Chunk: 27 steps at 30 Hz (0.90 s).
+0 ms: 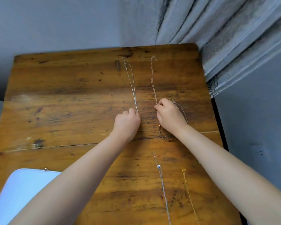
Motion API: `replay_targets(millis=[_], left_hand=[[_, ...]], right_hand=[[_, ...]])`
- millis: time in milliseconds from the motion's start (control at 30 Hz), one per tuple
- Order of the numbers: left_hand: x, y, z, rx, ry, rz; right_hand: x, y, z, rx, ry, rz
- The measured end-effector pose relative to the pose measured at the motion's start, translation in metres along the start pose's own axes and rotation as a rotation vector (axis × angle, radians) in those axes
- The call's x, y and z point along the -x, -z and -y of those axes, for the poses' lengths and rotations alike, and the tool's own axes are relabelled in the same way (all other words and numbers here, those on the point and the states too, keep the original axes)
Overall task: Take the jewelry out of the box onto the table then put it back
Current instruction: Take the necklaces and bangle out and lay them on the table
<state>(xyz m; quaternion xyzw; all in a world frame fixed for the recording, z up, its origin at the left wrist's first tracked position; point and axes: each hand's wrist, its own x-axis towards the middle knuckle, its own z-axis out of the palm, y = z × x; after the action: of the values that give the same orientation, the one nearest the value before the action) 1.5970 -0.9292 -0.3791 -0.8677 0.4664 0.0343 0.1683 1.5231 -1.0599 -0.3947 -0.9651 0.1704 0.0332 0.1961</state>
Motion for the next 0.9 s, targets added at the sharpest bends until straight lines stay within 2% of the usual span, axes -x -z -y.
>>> replay_targets(millis=[67,200,333,467,700,800,900], left_hand=[[0.006,-0.001,-0.007,0.019,0.014,-0.001],[0.019,-0.013,-0.021,0.176,0.112,0.106],[0.056,-0.014,-0.04,0.291,0.204,0.096],[0.118,-0.024,-0.073,0.511,0.28,-0.004],[0.23,-0.047,-0.144,0.64,0.369,0.04],[0.261,-0.06,-0.159,0.633,0.364,0.092],[0.27,-0.068,-0.16,0.629,0.365,0.079]], right_hand=[[0.008,0.003,-0.003,-0.017,0.022,0.005],[0.028,0.013,-0.009,-0.053,0.037,0.024],[0.07,0.029,-0.019,-0.149,0.031,-0.054],[0.15,0.026,-0.034,-0.18,-0.021,-0.123],[0.291,-0.029,-0.04,-0.043,-0.14,0.059],[0.32,-0.045,-0.043,0.031,-0.168,0.147],[0.324,-0.05,-0.046,0.083,-0.164,0.128]])
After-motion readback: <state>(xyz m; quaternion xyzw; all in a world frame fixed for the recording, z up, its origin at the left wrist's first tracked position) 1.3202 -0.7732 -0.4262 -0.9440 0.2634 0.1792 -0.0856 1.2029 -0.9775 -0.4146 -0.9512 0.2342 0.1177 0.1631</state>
